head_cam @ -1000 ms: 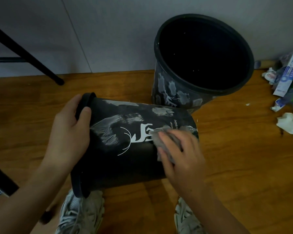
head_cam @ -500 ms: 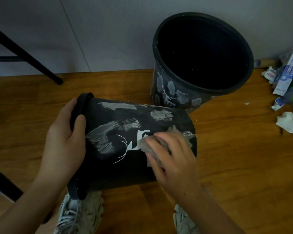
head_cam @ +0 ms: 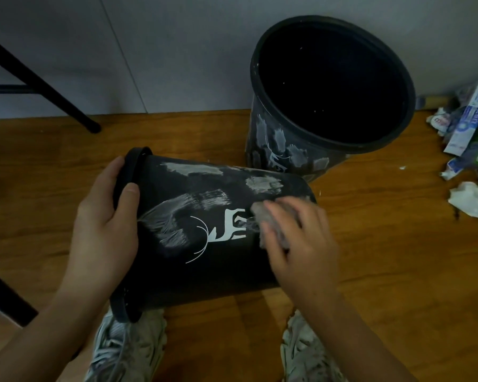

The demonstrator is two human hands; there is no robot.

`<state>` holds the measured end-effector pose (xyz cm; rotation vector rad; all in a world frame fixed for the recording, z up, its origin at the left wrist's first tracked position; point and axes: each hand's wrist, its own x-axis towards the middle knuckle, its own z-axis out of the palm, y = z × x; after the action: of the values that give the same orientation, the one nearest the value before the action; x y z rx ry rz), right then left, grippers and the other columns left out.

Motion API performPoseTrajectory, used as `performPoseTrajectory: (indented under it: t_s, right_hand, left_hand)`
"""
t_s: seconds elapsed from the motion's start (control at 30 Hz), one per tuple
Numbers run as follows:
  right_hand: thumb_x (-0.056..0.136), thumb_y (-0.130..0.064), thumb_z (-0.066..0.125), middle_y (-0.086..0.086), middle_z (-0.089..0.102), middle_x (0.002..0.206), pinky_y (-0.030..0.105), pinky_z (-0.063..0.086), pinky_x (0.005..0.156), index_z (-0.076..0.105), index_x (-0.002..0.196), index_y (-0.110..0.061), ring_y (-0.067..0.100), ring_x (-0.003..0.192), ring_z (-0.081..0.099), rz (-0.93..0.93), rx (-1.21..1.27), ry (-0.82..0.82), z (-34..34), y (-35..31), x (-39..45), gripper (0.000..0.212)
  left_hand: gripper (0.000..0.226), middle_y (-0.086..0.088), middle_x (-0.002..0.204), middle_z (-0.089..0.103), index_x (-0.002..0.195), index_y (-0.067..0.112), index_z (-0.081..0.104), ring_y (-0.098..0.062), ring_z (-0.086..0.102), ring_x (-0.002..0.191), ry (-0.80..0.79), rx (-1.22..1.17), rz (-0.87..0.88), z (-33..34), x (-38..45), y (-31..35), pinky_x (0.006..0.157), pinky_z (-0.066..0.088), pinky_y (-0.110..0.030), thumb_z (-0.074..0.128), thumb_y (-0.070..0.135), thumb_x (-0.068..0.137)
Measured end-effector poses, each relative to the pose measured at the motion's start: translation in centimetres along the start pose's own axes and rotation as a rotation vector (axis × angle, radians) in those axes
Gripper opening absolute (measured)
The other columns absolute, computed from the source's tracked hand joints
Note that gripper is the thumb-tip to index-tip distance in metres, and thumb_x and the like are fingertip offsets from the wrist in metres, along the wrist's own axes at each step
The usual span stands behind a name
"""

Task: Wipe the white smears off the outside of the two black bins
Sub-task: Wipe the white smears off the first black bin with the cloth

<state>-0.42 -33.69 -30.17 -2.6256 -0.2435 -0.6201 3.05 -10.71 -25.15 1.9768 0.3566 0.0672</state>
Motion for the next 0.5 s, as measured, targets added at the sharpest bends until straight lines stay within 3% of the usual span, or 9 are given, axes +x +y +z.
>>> performPoseTrajectory:
  t_s: [0.1,0.17,0.33,0.43,0.5]
  right_hand:
    - [0.095,-0.028,0.051,0.007,0.062,0.113,0.04,0.052,0.081,0.067,0.116,-0.01,0.019,0.106,0.05,0.086,-0.023,0.002,0.2,-0.2,1.6,0.032]
    - [0.095,-0.027,0.051,0.008,0.062,0.113,0.039,0.051,0.085,0.067,0.116,-0.009,0.021,0.107,0.051,0.024,0.0,-0.016,0.7,-1.2,1.9,0.032]
    - [0.094,-0.023,0.056,0.01,0.064,0.113,0.043,0.049,0.092,0.069,0.115,-0.009,0.024,0.106,0.057,-0.105,0.04,-0.057,0.4,-1.6,0.8,0.028]
    - [0.094,-0.025,0.055,0.009,0.064,0.112,0.045,0.053,0.084,0.068,0.116,-0.01,0.019,0.106,0.052,0.007,0.005,-0.01,0.0,-0.4,0.7,0.03]
    - [0.094,-0.027,0.053,0.007,0.062,0.113,0.043,0.053,0.081,0.068,0.117,-0.01,0.018,0.107,0.051,0.075,-0.018,0.005,0.0,0.0,1.1,0.032]
  left_hand:
    - [0.044,0.017,0.123,0.043,0.146,0.02,0.036,0.021,0.043,0.09,0.018,0.002,0.002,0.2,-0.2,0.1,0.067,0.033,0.009,0.04,0.019,0.102]
    - [0.044,0.018,0.122,0.043,0.146,0.019,0.036,0.026,0.045,0.083,0.021,0.006,0.002,0.2,-0.3,0.1,0.066,0.032,0.01,0.04,0.019,0.102]
    - [0.045,0.018,0.122,0.045,0.147,0.017,0.034,0.03,0.045,0.086,0.004,0.002,0.005,0.2,-0.5,0.1,0.068,0.033,0.01,0.04,0.018,0.102]
    - [0.044,0.031,0.108,0.045,0.145,0.018,0.034,0.035,0.043,0.086,-0.011,-0.016,0.018,0.2,-0.9,0.2,0.066,0.034,0.008,0.039,0.016,0.102]
    - [0.043,0.027,0.111,0.048,0.145,0.022,0.034,0.03,0.047,0.088,-0.014,-0.02,0.015,0.2,-0.9,0.1,0.067,0.035,0.008,0.039,0.017,0.102]
